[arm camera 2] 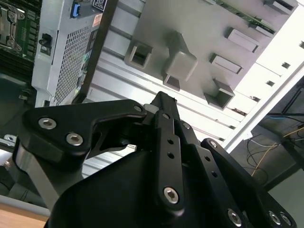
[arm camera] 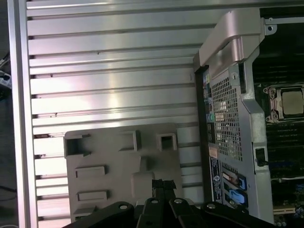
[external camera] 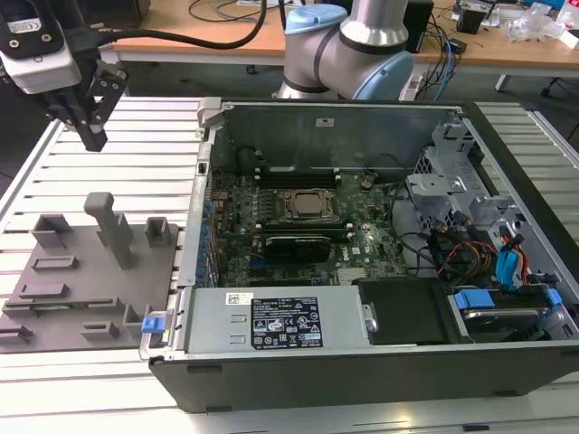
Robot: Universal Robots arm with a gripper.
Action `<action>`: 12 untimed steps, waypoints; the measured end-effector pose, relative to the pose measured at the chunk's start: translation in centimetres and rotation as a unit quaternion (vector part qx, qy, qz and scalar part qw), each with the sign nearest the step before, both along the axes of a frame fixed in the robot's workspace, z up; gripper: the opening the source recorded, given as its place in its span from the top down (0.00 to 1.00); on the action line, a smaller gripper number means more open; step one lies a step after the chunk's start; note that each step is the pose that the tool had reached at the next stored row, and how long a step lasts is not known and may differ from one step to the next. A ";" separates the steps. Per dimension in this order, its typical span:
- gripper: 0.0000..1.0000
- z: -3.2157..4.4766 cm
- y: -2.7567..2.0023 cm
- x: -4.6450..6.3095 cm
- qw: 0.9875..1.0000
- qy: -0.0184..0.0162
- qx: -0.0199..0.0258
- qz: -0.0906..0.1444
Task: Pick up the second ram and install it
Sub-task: 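Reach for the second ram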
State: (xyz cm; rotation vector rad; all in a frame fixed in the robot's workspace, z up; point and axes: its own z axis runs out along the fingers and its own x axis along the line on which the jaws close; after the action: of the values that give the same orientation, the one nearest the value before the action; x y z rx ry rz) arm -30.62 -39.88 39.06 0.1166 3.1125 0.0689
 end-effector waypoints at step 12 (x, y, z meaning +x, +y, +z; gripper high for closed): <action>0.89 -0.12 0.00 -2.8 1.000 0.000 0.000 0.000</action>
State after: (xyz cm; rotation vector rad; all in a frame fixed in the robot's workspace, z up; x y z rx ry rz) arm -33.45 -39.88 38.94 0.1166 3.1126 0.0689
